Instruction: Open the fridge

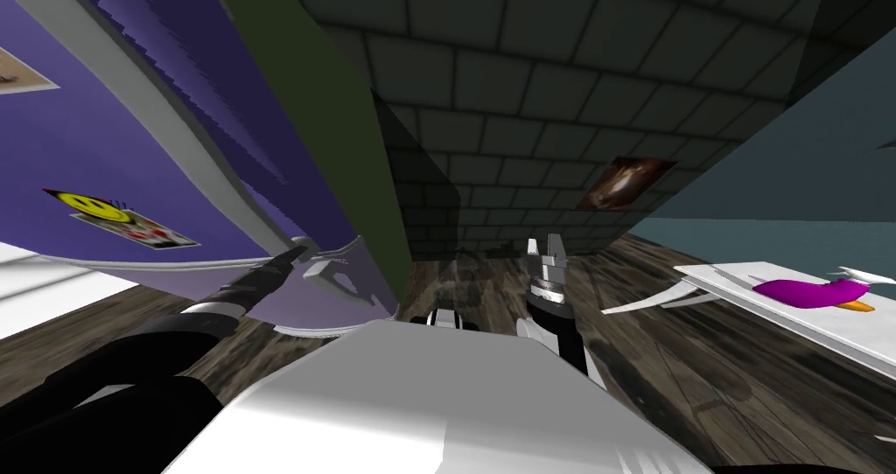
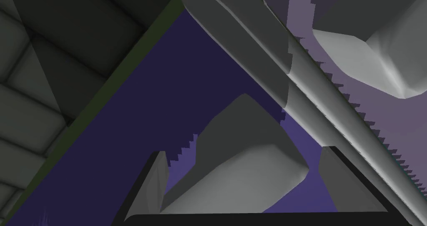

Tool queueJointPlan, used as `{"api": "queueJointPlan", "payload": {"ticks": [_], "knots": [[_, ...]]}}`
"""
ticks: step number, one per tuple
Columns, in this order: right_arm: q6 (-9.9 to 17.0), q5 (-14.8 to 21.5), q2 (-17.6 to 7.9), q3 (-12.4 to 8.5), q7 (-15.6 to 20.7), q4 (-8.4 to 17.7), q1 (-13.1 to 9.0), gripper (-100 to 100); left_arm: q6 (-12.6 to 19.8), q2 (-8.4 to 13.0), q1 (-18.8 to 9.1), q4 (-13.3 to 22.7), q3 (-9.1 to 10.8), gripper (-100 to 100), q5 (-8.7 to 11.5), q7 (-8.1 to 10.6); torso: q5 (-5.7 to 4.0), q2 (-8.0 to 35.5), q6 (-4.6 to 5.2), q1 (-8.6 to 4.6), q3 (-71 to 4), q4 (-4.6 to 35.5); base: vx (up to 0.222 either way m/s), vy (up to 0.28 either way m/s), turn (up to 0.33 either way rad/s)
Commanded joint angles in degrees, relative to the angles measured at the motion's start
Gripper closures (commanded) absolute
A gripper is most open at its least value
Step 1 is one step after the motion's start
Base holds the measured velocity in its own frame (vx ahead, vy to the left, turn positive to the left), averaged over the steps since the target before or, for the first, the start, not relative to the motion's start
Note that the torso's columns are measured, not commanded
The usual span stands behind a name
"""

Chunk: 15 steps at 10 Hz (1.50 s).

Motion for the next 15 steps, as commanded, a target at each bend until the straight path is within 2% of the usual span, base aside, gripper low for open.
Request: {"api": "queueJointPlan", "payload": {"ticks": [1, 2, 5, 8, 9, 13, 14, 15], "knots": [[0.0, 0.0, 0.0, 0.0, 0.0, 0.0, 0.0, 0, 0.3, 0.0, 0.3, -0.1, 0.16, -100, 0.2, 0.1, -0.08, -0.2, 0.13, 0.09, -0.1, 0.0, 0.074, -0.002, 0.01], [0.0, 0.0, 0.0, 0.0, 0.0, 0.0, 0.0, 0, 0.4, 0.0, 0.3, -0.1, 0.17, 100, 0.2, 0.13, -0.08, -0.2, 0.11, -0.04, -0.2, 0.0, 0.005, -0.001, 0.02], [0.0, 0.0, 0.0, 0.0, 0.0, 0.0, 0.0, 0, -1.6, 2.0, 1.7, -1.4, -1.27, 100, 0.5, -0.47, -0.16, 0.2, -0.09, 0.0, 0.1, 0.2, -0.183, 0.1, -0.036], [0.0, 0.0, 0.0, 0.0, 0.0, 0.0, -0.1, 0, -4.8, 5.0, 3.6, -3.5, -3.27, 100, 1.0, -1.38, -0.22, 0.4, -0.24, 0.23, 0.2, 0.3, -0.386, 0.193, -0.042], [0.0, 0.0, 0.0, 0.0, 0.0, 0.0, -0.1, 0, -4.8, 5.0, 3.6, -3.5, -3.27, 100, 1.0, -1.38, -0.37, 0.1, -0.3, 0.51, -0.1, 0.4, -0.279, 0.146, -0.052], [0.0, 0.0, 0.0, 0.0, 0.0, 0.0, -0.1, 0, -9.1, 9.1, 6.2, -6.3, -5.94, 100, 1.6, -2.6, -0.46, 0.0, -0.22, 0.28, -0.2, 0.4, -0.312, 0.164, -0.025], [0.0, 0.0, 0.0, 0.0, 0.0, 0.0, 0.0, 0, -9.1, 9.1, 6.2, -6.3, -5.94, 100, 1.6, -2.6, -0.46, -0.1, -0.17, 0.25, -0.3, 0.4, -0.26, 0.12, -0.024], [0.0, 0.0, 0.0, 0.0, 0.0, 0.0, 0.0, 0, -10.2, 10.1, 6.8, -7.0, -6.61, 100, 1.7, -2.9, -0.47, -0.3, -0.22, 0.04, -0.4, 0.3, -0.286, 0.098, 0.001]]}}
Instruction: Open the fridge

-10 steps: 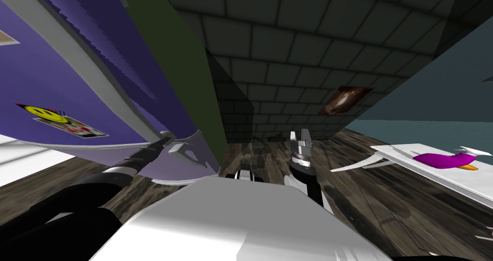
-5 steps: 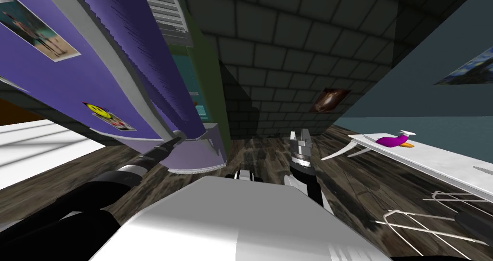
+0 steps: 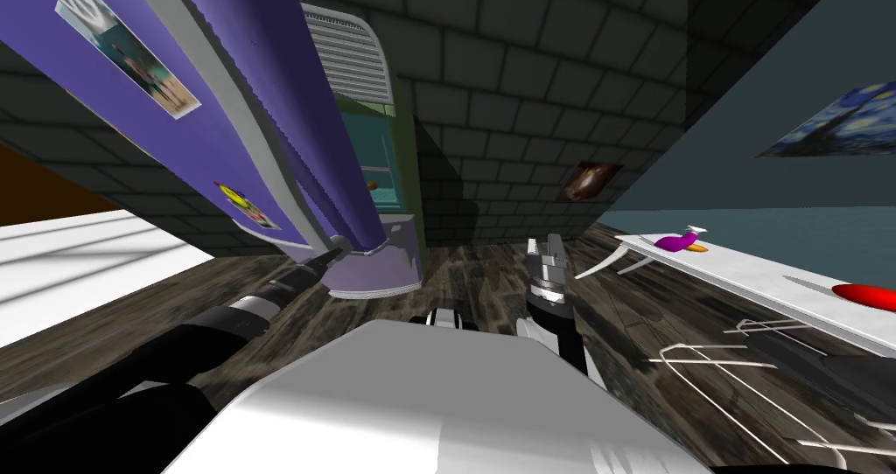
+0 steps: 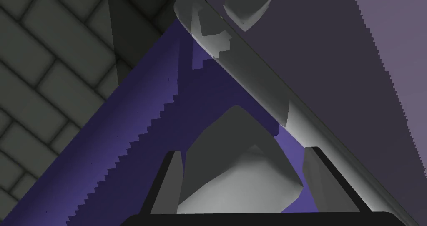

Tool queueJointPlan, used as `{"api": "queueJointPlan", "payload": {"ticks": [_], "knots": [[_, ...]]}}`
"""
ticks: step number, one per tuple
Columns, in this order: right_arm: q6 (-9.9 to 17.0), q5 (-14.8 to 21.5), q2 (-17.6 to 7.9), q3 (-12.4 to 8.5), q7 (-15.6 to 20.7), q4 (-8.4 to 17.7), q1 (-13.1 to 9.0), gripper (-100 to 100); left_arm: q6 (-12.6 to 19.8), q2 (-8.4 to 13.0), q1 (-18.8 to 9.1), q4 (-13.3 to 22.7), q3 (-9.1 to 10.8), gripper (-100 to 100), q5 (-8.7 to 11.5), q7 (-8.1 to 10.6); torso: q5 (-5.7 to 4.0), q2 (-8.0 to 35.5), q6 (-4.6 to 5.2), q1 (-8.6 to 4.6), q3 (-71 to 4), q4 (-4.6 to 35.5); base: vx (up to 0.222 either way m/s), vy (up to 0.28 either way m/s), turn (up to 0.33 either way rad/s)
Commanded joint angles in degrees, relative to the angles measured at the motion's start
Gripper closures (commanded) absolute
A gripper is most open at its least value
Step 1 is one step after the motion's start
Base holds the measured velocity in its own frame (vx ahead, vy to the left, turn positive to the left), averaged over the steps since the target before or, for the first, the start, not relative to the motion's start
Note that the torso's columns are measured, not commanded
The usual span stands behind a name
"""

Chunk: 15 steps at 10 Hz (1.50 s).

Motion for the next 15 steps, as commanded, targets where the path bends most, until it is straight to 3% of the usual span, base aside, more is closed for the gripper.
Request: {"api": "queueJointPlan", "payload": {"ticks": [1, 3, 4, 6, 7, 9, 10, 15], "knots": [[0.0, 0.0, 0.0, 0.0, 0.0, 0.0, 0.0, 0, -0.7, 0.5, 0.5, -0.4, 0.07, 100, 0.2, -0.11, -0.01, 0.1, 0.1, -0.33, 0.1, -0.1, -0.138, 0.053, -0.008], [0.0, 0.0, 0.0, 0.0, 0.0, 0.0, 0.0, 0, -3.5, 3.4, 1.9, -0.9, -0.72, 100, 0.4, -0.76, 0.09, -0.2, 0.25, -0.41, -0.1, -0.3, -0.214, 0.162, -0.071], [0.0, 0.0, 0.0, 0.0, 0.0, 0.0, 0.0, 0, -3.5, 3.4, 1.9, -0.9, -0.72, 100, 0.4, -0.76, 0.18, 0.3, 0.22, -0.21, 0.3, -0.2, -0.228, 0.205, -0.042], [0.0, 0.0, 0.0, 0.0, 0.0, 0.0, 0.0, 0, -6.3, 6.2, 3.1, -1.2, -1.36, 100, 0.6, -1.35, 0.13, 0.0, 0.11, 0.12, 0.1, -0.1, -0.229, 0.216, -0.041], [0.0, 0.0, 0.0, 0.0, 0.0, 0.0, 0.0, 0, -6.3, 6.2, 3.1, -1.2, -1.36, 100, 0.6, -1.35, 0.16, 0.1, 0.14, 0.28, 0.1, -0.1, -0.228, 0.211, -0.039], [0.0, 0.0, 0.0, 0.0, 0.0, 0.0, 0.0, 0, -9.0, 9.0, 4.3, -1.6, -1.99, 100, 0.8, -1.95, 0.03, -0.3, 0.12, 0.26, -0.2, -0.1, -0.231, 0.227, -0.045], [0.0, 0.0, 0.0, 0.0, 0.0, 0.0, 0.0, 0, -9.0, 9.0, 4.3, -1.6, -1.99, 100, 0.8, -1.95, 0.02, -0.2, 0.14, 0.4, -0.2, 0.0, -0.187, 0.181, -0.042], [0.0, 0.0, 0.0, 0.0, 0.0, 0.0, 0.0, 0, -14.6, 14.6, 6.8, -2.3, -3.26, 100, 1.2, -3.15, -0.02, -0.1, 0.13, 0.06, -0.2, 0.0, -0.233, 0.213, -0.047]]}}
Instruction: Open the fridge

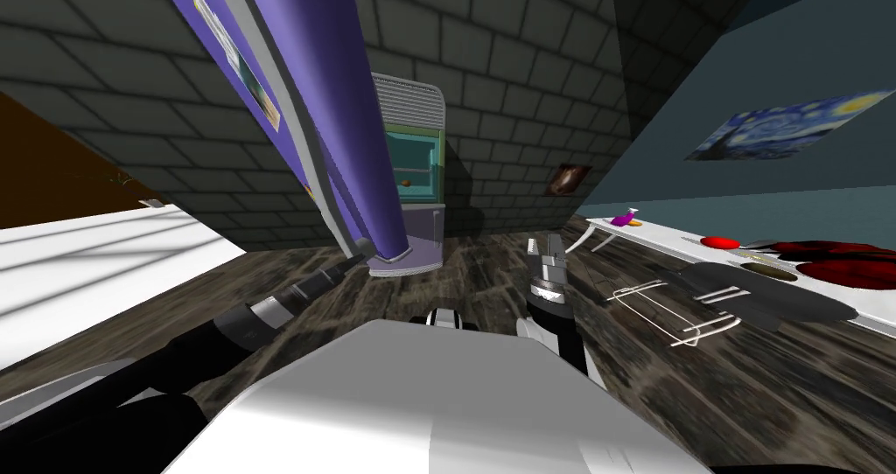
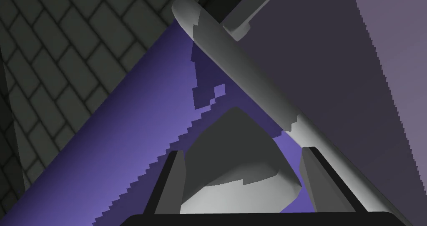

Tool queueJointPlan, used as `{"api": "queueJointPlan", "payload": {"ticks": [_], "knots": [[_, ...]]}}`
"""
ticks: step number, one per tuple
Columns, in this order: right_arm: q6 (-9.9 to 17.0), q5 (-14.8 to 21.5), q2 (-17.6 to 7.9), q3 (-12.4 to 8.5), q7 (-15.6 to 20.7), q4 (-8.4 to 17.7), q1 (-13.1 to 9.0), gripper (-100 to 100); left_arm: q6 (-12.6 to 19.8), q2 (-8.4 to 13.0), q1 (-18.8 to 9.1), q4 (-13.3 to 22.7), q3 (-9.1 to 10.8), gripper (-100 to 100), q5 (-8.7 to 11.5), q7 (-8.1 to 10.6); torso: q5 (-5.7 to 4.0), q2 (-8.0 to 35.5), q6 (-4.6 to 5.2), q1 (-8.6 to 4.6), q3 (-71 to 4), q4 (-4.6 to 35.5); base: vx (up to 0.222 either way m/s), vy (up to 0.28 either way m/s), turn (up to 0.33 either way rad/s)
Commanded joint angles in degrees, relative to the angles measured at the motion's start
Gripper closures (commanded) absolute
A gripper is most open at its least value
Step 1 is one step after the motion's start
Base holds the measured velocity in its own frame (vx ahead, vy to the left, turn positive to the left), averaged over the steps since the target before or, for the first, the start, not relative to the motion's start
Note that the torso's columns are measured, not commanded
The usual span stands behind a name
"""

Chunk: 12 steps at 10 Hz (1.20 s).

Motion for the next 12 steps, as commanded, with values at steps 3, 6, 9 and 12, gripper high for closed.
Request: {"api": "queueJointPlan", "payload": {"ticks": [3, 6, 9, 12], "knots": [[0.0, 0.0, 0.0, 0.0, 0.0, 0.0, 0.0, 0, -3.8, 3.3, 1.4, 0.3, -0.46, 100, 0.0, -0.9, 0.09, -0.4, 0.1, -0.85, 0.0, -0.3, -0.136, 0.146, -0.018], [0.0, 0.0, 0.0, 0.0, 0.0, 0.0, 0.0, 0, -6.4, 6.2, 2.7, 0.1, -0.42, 100, -0.1, -1.64, 0.26, 0.1, 0.06, -0.02, 0.2, -0.2, -0.145, 0.219, -0.058], [0.0, 0.0, 0.0, 0.0, 0.0, 0.0, 0.0, 0, -9.1, 9.2, 4.1, -0.1, -0.38, 100, -0.2, -2.38, 0.14, -0.4, 0.12, -0.06, -0.2, -0.2, -0.121, 0.228, -0.033], [0.0, 0.0, 0.0, 0.0, 0.0, 0.0, 0.0, 0, -10.4, 10.6, 4.8, -0.2, -0.36, 100, -0.3, -2.76, 0.1, -0.4, 0.23, -0.12, -0.2, -0.2, -0.125, 0.203, -0.039]]}}
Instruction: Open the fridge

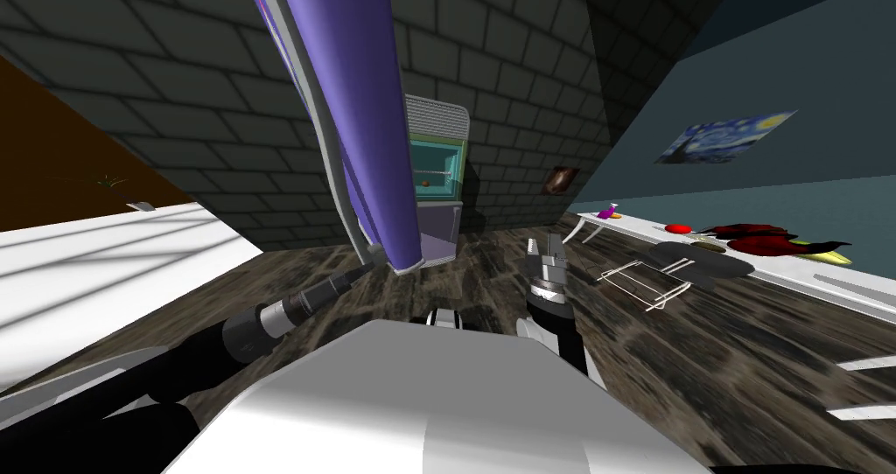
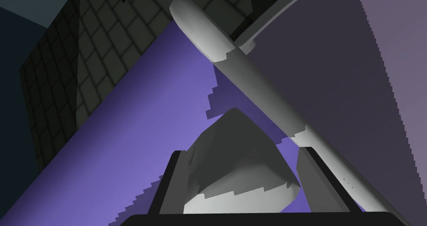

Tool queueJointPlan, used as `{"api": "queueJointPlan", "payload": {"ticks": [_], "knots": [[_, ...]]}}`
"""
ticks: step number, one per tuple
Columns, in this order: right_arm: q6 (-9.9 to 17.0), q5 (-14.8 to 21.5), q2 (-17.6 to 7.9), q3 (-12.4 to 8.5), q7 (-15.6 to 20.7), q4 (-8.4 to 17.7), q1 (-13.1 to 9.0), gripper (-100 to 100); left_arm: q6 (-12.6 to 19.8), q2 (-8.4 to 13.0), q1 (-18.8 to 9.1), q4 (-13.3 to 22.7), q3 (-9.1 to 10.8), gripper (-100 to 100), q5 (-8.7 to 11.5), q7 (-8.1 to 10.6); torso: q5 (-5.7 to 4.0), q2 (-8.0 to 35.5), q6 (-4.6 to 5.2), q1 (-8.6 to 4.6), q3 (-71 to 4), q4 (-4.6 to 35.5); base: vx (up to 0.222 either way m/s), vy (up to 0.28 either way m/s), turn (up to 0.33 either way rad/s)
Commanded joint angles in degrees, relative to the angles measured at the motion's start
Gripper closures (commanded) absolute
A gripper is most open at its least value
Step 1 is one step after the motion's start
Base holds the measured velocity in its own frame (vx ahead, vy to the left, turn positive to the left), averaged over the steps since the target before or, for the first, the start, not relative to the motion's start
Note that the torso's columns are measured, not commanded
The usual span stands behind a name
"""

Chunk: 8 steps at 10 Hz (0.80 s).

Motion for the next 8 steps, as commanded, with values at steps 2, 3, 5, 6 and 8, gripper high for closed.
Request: {"api": "queueJointPlan", "payload": {"ticks": [2, 3, 5, 6, 8], "knots": [[0.0, 0.0, 0.0, 0.0, 0.0, 0.0, 0.0, 0, -4.4, 3.3, 1.1, -0.1, 0.72, 100, 0.0, -1.05, -0.02, 0.0, -0.05, 0.1, -0.1, 0.0, -0.126, 0.257, -0.051], [0.0, 0.0, 0.0, 0.0, 0.0, 0.0, 0.0, 0, -4.0, 3.6, 4.5, -0.5, 2.94, -100, 1.0, -0.99, 0.03, 0.1, -0.01, 0.12, 0.0, 0.1, -0.066, 0.123, 0.106], [0.0, 0.0, 0.0, 0.0, 0.0, 0.0, 0.0, 0, -4.9, 4.6, 6.9, -1.0, 5.69, -100, 2.3, -1.3, 0.09, -0.1, -0.13, -0.83, 0.2, -0.3, 0.047, -0.029, 0.14], [0.0, 0.0, 0.0, 0.0, 0.0, 0.0, 0.0, 0, -5.8, 5.5, 9.3, -1.5, 7.55, -100, 3.7, -1.62, 0.06, -0.1, 0.08, -0.78, 0.2, -0.3, 0.053, -0.049, 0.095], [0.0, 0.0, 0.0, 0.0, 0.0, 0.0, 0.0, 0, -6.7, 6.5, 11.6, -2.0, 9.91, -100, 5.1, -1.93, -0.04, 0.3, 0.05, -0.36, 0.2, 0.0, 0.023, -0.036, 0.066]]}}
